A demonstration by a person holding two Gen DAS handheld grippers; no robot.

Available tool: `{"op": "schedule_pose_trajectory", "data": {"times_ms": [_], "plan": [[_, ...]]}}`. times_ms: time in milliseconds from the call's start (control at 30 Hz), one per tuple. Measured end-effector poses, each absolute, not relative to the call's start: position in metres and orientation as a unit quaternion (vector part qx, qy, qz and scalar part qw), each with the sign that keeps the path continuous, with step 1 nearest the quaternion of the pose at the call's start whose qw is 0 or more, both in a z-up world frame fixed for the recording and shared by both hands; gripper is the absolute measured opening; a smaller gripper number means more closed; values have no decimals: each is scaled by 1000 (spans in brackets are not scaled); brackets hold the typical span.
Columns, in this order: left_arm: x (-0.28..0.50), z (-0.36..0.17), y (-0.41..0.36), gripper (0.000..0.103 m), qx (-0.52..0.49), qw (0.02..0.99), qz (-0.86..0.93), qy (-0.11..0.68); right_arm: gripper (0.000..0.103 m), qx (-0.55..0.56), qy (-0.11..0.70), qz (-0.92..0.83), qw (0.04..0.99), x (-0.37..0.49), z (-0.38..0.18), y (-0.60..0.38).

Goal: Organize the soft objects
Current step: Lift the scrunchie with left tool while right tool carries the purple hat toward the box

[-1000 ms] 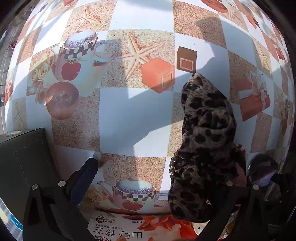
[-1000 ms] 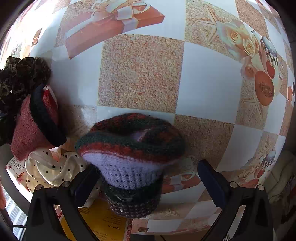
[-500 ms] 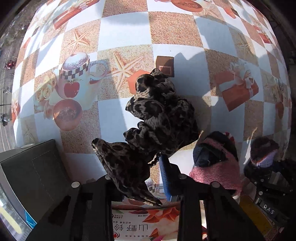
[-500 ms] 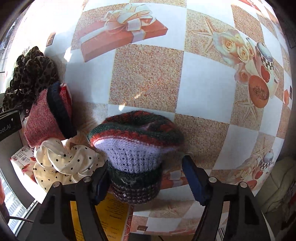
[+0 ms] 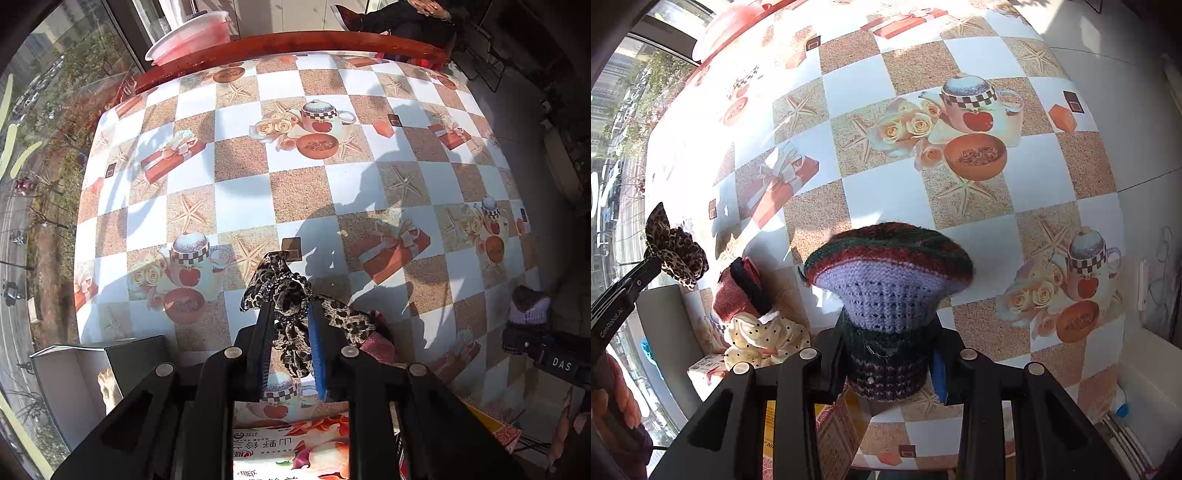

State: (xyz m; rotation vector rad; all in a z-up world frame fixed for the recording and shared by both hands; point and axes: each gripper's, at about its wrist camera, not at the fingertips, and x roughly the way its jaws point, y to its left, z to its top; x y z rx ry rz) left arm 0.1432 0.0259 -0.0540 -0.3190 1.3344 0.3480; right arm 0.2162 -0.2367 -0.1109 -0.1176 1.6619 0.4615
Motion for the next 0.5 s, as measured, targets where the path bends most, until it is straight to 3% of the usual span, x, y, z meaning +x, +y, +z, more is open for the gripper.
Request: {"op": "schedule_pose_trajectory", "data": {"times_ms": [367,433,467,500], "plan": [[170,-10,2,21,-138,806,108,566,37,29,710,181,680,235,-74,-282],[172,-24,8,46,-155,788,110,586,37,38,707,176,683,233,-70,-290],[173,-35,15,74,-176,776,115,595,37,41,707,175,684,231,-68,-292],[172,-46,23,84,-199,766,122,599,37,44,707,173,684,229,-66,-294]]}}
